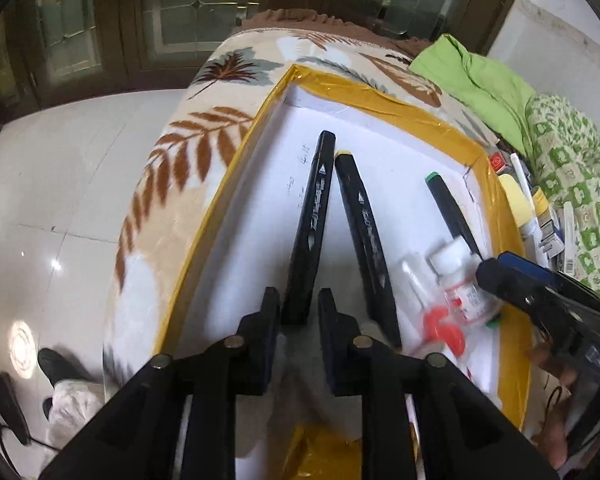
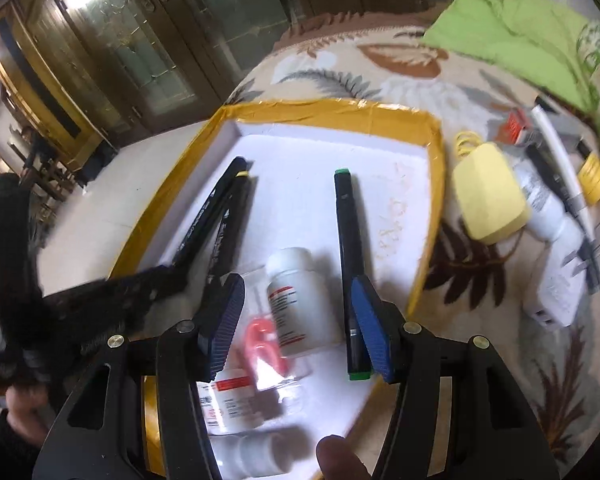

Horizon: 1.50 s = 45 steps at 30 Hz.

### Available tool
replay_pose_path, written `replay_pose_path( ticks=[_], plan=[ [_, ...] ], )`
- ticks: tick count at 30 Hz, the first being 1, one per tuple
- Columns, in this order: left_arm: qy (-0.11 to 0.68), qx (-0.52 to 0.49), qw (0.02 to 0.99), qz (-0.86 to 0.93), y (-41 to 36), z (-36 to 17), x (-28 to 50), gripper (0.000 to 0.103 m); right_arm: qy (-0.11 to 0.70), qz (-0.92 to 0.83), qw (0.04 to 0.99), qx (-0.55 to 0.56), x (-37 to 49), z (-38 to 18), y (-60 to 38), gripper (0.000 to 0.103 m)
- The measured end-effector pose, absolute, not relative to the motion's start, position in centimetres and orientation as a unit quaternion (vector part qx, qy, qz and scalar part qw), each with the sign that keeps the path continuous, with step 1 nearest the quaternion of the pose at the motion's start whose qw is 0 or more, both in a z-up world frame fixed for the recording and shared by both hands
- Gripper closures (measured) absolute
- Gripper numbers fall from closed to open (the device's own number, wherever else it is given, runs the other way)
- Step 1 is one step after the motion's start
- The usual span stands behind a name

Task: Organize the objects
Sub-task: 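Carry the white pill bottle and black marker into the tray and open both tools, then grasp the white charger with the right tool while the left tool grasps the yellow keychain pouch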

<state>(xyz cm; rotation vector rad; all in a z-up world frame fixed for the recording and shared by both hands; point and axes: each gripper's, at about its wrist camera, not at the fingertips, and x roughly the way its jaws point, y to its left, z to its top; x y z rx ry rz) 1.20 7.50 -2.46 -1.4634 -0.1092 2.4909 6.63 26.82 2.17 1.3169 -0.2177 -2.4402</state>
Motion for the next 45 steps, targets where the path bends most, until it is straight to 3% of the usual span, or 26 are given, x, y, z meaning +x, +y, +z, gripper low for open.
replay_pose_path(
  ticks=[6,8,10,15,19,21,22,33,41,45],
  plan=[
    [0.037,-0.49,0.073,0.868,8.9,-2.5,2.9,0.079,-0.031,-0.857,0.191,0.477,7.8,2.2,26.0,0.047],
    [0.067,-0.491,0.056,0.867,9.5,-2.5,3.4,0.068,-0.042,-0.855,0.202,0.476,7.9,2.1,26.3,0.047],
    [0.08,-0.492,0.035,0.866,9.6,-2.4,4.0,0.065,-0.069,-0.84,0.231,0.487,7.3,1.6,26.5,0.047],
    [0.036,-0.525,0.038,0.85,8.6,-2.2,5.1,0.065,-0.089,-0.835,0.254,0.48,7.2,2.2,26.4,0.047],
    [-0.075,-0.528,0.047,0.845,6.8,-0.8,6.8,0.063,-0.071,-0.838,0.254,0.478,8.8,3.2,26.2,0.047],
    [-0.141,-0.518,0.074,0.84,6.3,0.1,7.4,0.04,-0.066,-0.838,0.262,0.473,10.7,4.3,26.6,0.047],
    [-0.157,-0.514,0.088,0.838,6.4,0.1,7.3,0.02,-0.067,-0.834,0.275,0.474,11.5,4.7,26.8,0.047],
    [-0.197,-0.475,0.136,0.847,11.6,2.0,12.3,0.02,-0.084,-0.785,0.325,0.521,14.9,5.0,32.0,0.047],
    [-0.143,-0.471,0.166,0.854,18.0,3.9,11.2,0.021,-0.099,-0.817,0.235,0.518,14.8,4.0,40.5,0.047],
    [-0.182,-0.467,0.18,0.847,19.2,4.5,10.8,0.021,-0.133,-0.827,0.208,0.505,12.6,4.0,44.2,0.047]
  ],
)
